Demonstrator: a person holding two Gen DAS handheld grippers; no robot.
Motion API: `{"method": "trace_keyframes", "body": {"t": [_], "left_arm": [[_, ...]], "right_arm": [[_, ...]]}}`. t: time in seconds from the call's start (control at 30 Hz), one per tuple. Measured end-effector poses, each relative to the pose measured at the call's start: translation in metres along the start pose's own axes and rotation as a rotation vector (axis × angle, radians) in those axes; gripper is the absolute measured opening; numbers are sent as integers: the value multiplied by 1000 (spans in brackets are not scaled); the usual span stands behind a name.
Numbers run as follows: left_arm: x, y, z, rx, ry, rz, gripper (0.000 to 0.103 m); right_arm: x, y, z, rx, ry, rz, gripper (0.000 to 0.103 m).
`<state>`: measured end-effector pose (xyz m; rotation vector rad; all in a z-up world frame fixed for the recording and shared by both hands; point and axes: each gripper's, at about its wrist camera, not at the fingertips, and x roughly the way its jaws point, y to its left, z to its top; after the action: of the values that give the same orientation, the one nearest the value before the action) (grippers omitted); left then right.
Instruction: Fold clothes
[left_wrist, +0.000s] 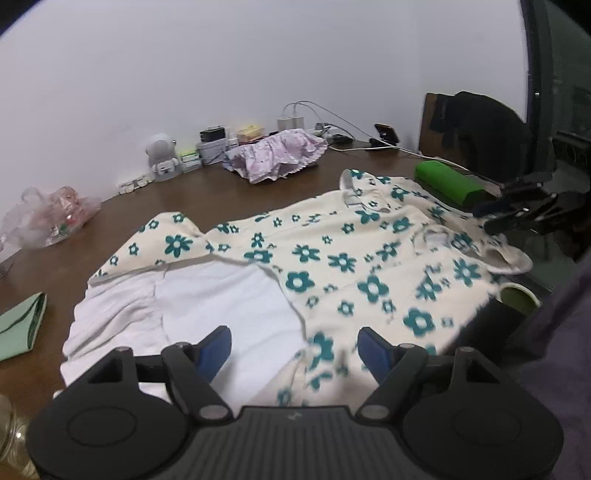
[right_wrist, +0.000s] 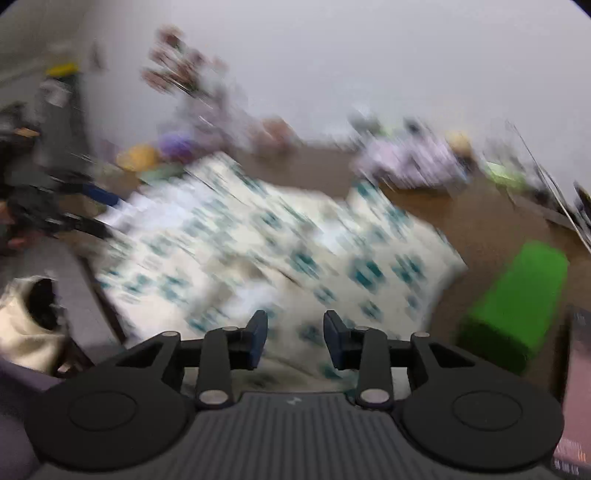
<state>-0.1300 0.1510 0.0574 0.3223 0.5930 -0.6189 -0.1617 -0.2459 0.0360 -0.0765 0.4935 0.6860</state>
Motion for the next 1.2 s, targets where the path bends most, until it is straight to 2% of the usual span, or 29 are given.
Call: {"method": "trace_keyframes", "body": {"t": [0.03,0.1,0.17,0.27,0.33,0.4,0.47,0.57,0.67,0.7,0.73,0.8,0.87,1.0,1.17,1.2], "left_arm": [[-4,3,-7,-10,-16,-19,82],[-1,5,-16,-50,-29,-69,82],[10,4,-27,-79,-12,-81,80],[17,4,-39,-116,14,-92,66],[17,6,-44,-153,-4,-111,64],[16,10,-46,-197,-31,-125,61],[16,9,-47,-223,-46,-142,61],[16,-1,-47,-186,-49,-149,63],[9,-5,-51,-152,-41,-158,64],[4,-2,-53,-147,-42,-165,65],[-4,-1,-59,-142,-45,-167,70],[-14,6,-65,-137,-39,-148,75],[-21,11,-67,-136,-31,-121,75],[-35,16,-72,-148,-44,-70,75],[-22,19,-76,-148,-29,-79,71],[-19,21,-76,-140,-45,-74,66]], "right_arm": [[-2,6,2,-20,-23,36,54],[4,15,2,-45,-13,58,56],[20,18,-2,-48,39,44,54],[36,18,-4,-25,97,31,40],[42,17,-4,-25,111,9,26],[44,14,-3,-38,122,-30,20],[46,11,-2,-50,131,-68,18],[48,5,-1,-56,140,-107,18],[46,5,2,-78,154,-130,22],[39,7,2,-95,137,-116,27],[31,10,2,-116,111,-92,38],[14,16,1,-142,60,-18,55],[6,20,-1,-137,45,30,56],[7,24,-8,-135,59,48,56],[16,25,-16,-144,104,69,55],[17,25,-18,-147,115,65,53]]}}
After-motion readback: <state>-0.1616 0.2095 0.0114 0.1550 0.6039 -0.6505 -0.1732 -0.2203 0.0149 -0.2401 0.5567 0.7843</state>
